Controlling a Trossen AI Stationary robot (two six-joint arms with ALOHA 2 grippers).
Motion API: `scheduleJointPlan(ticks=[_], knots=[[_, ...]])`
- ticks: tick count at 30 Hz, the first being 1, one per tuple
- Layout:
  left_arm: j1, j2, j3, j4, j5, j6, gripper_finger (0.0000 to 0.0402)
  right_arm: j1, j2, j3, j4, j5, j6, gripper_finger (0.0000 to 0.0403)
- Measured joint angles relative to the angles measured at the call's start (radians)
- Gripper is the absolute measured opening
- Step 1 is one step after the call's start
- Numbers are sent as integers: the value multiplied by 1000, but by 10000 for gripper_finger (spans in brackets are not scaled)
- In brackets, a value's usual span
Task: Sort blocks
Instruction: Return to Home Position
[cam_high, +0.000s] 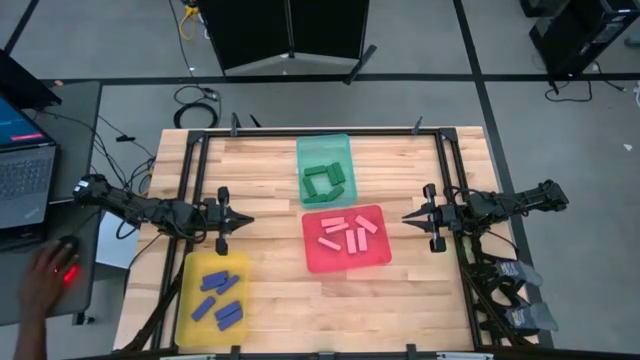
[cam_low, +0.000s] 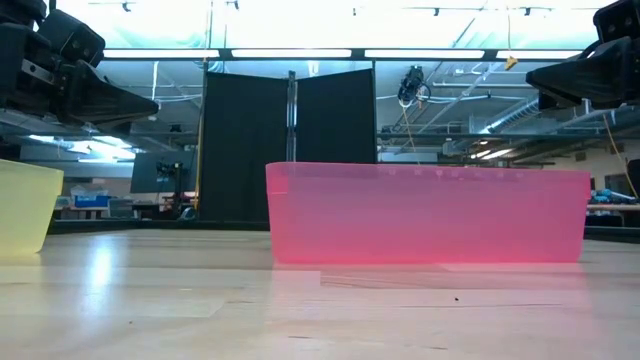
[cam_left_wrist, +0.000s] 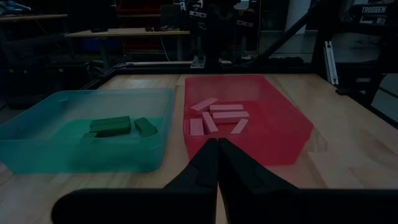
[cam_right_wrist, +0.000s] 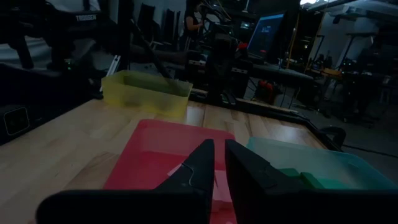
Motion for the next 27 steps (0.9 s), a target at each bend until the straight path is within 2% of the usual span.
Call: scheduleJointPlan(ticks=[27], knots=[[0,0,0,0,0,0,15,0,0,0,0,0,0,55]])
